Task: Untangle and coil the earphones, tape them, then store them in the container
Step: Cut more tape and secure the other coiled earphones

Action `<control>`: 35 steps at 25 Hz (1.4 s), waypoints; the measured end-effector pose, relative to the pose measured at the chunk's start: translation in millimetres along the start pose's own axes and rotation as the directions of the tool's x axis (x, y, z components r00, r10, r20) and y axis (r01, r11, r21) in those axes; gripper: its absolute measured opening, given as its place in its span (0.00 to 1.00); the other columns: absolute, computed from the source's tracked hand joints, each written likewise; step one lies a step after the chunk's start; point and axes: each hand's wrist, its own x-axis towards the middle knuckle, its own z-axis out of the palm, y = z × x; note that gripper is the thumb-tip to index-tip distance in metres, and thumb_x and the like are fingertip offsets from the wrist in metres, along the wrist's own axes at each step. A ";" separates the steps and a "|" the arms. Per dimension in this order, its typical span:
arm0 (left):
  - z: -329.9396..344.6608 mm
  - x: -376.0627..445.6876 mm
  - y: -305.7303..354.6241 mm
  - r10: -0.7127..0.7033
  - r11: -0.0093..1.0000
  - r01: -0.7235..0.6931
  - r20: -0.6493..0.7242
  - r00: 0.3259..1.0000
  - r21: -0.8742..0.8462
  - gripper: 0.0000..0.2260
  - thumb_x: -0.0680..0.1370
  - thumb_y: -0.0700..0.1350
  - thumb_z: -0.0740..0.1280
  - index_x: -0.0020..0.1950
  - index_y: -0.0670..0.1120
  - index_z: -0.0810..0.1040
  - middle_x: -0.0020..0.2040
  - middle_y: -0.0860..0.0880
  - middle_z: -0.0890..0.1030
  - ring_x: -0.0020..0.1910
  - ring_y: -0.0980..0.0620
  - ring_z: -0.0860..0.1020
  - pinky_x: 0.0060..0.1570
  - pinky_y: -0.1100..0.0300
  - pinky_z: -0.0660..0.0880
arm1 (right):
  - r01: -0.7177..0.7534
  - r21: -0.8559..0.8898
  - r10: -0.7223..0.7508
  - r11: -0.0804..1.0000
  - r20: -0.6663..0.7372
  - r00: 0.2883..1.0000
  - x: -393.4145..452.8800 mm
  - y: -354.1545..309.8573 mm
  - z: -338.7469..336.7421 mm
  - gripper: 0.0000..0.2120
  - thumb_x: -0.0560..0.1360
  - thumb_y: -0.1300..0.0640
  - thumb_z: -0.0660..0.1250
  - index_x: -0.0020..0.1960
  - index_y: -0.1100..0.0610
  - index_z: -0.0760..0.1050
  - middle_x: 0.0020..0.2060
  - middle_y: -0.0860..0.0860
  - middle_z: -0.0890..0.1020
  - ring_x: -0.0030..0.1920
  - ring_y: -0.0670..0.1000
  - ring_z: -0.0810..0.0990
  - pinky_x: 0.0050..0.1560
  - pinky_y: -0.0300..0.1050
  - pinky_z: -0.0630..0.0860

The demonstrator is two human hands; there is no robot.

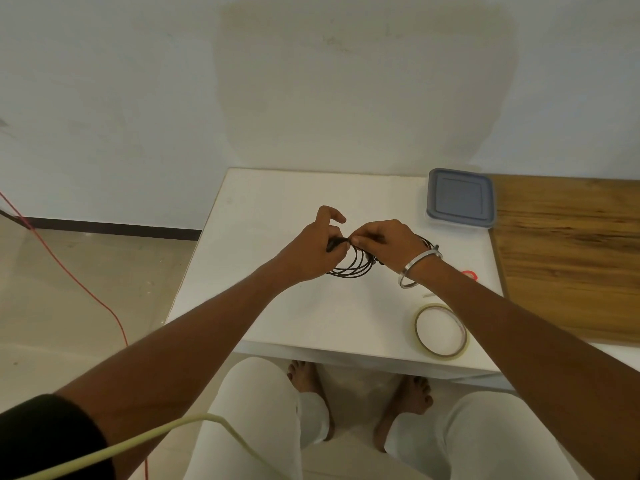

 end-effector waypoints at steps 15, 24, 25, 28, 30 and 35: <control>2.2 -5.9 -1.8 0.124 0.962 -0.123 0.012 0.992 0.242 0.04 0.81 0.46 0.63 0.54 0.48 0.70 0.37 0.48 0.79 0.33 0.53 0.72 0.52 0.55 0.68 | -0.099 0.066 0.088 0.993 0.159 0.983 -1.7 5.5 3.3 0.09 0.79 0.57 0.62 0.55 0.57 0.78 0.32 0.45 0.75 0.32 0.44 0.72 0.36 0.35 0.69; 9.8 -1.7 -2.1 0.110 0.969 -0.091 -0.070 0.991 0.229 0.01 0.80 0.43 0.62 0.50 0.46 0.71 0.35 0.50 0.79 0.31 0.55 0.72 0.48 0.56 0.66 | -0.144 0.113 0.130 0.983 0.119 0.984 -2.4 5.6 14.7 0.02 0.77 0.58 0.64 0.49 0.55 0.74 0.36 0.47 0.80 0.36 0.43 0.78 0.34 0.32 0.71; 10.5 -0.8 -2.5 0.115 0.962 -0.092 -0.077 0.990 0.259 0.01 0.80 0.43 0.62 0.51 0.47 0.70 0.33 0.52 0.78 0.30 0.57 0.72 0.49 0.55 0.67 | -0.129 0.092 0.121 0.987 0.083 0.989 -2.2 5.7 14.4 0.03 0.76 0.58 0.65 0.50 0.55 0.75 0.35 0.47 0.79 0.35 0.43 0.78 0.35 0.31 0.71; 12.4 0.8 -3.0 0.112 0.942 -0.078 -0.085 0.990 0.327 0.03 0.81 0.44 0.60 0.53 0.47 0.70 0.31 0.56 0.74 0.30 0.60 0.72 0.54 0.52 0.67 | -0.093 0.043 0.093 0.995 0.012 0.996 -0.7 5.6 12.6 0.07 0.76 0.57 0.66 0.52 0.58 0.79 0.38 0.50 0.80 0.36 0.47 0.79 0.42 0.38 0.74; 12.8 1.1 -1.9 0.129 0.930 -0.090 -0.087 0.988 0.356 0.05 0.82 0.45 0.59 0.57 0.47 0.70 0.34 0.57 0.77 0.32 0.58 0.72 0.54 0.52 0.67 | -0.081 0.038 0.081 0.996 -0.005 0.997 -0.3 3.6 12.2 0.08 0.76 0.57 0.66 0.53 0.58 0.79 0.38 0.50 0.80 0.36 0.48 0.79 0.43 0.40 0.73; 12.0 1.2 -0.9 0.180 0.861 -0.139 -0.038 0.983 0.490 0.06 0.83 0.43 0.56 0.54 0.47 0.72 0.39 0.54 0.76 0.38 0.49 0.73 0.45 0.56 0.61 | -0.078 -0.027 0.079 0.997 0.011 0.997 -0.6 0.9 9.5 0.09 0.77 0.55 0.65 0.52 0.59 0.79 0.39 0.53 0.81 0.39 0.51 0.79 0.46 0.45 0.75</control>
